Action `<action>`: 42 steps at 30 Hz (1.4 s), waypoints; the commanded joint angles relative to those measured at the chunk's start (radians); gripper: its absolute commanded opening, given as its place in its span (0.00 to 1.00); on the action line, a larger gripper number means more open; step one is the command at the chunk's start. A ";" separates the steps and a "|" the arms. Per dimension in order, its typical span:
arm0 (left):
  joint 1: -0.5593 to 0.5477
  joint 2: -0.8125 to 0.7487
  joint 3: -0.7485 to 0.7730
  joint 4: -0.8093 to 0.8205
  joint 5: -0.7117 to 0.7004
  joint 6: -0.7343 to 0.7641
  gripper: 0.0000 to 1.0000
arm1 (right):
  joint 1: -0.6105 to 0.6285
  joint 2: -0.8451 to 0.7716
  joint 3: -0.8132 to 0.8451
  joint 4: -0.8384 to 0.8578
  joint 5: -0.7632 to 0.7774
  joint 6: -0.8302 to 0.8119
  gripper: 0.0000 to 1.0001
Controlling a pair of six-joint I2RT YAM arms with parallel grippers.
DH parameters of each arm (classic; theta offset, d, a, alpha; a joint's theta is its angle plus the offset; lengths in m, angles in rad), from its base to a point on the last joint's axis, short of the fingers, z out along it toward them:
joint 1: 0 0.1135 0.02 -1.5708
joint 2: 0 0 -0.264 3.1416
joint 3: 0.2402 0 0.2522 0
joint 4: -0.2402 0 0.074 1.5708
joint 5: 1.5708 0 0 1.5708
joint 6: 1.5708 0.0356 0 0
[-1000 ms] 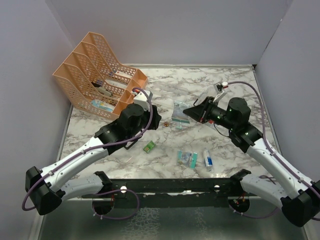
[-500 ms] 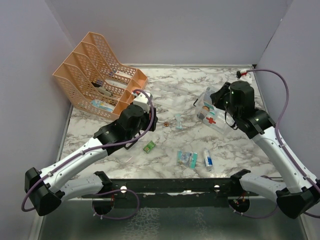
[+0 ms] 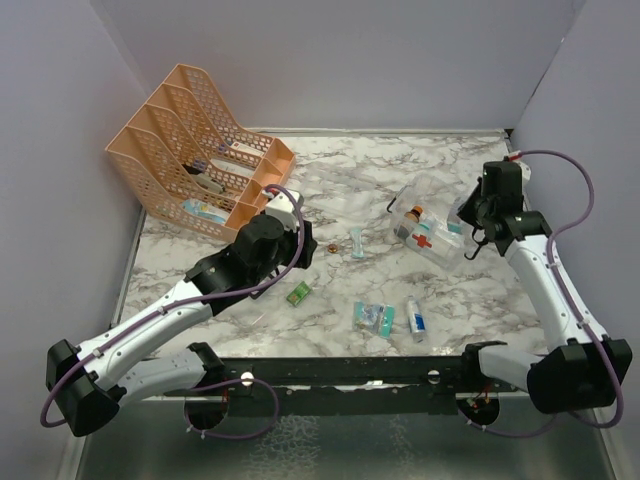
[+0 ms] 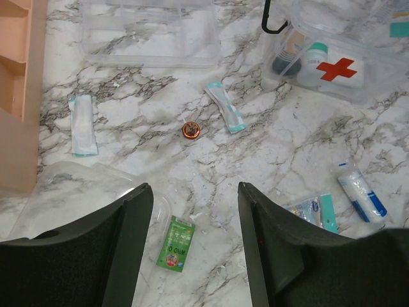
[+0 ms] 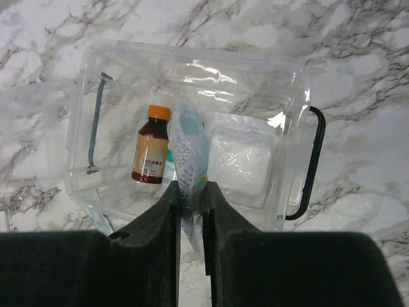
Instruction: Organize the medicine kit
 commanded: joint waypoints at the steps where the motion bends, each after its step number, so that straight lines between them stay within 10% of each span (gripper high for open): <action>1: 0.004 -0.012 -0.014 0.037 0.057 -0.006 0.59 | -0.025 0.063 -0.047 0.066 -0.146 0.007 0.01; 18: 0.003 -0.016 -0.022 0.048 0.085 -0.005 0.60 | -0.058 0.294 -0.040 0.035 -0.192 0.131 0.02; 42: 0.004 0.001 -0.022 0.049 0.093 -0.002 0.62 | -0.121 0.301 -0.128 0.110 -0.240 0.206 0.27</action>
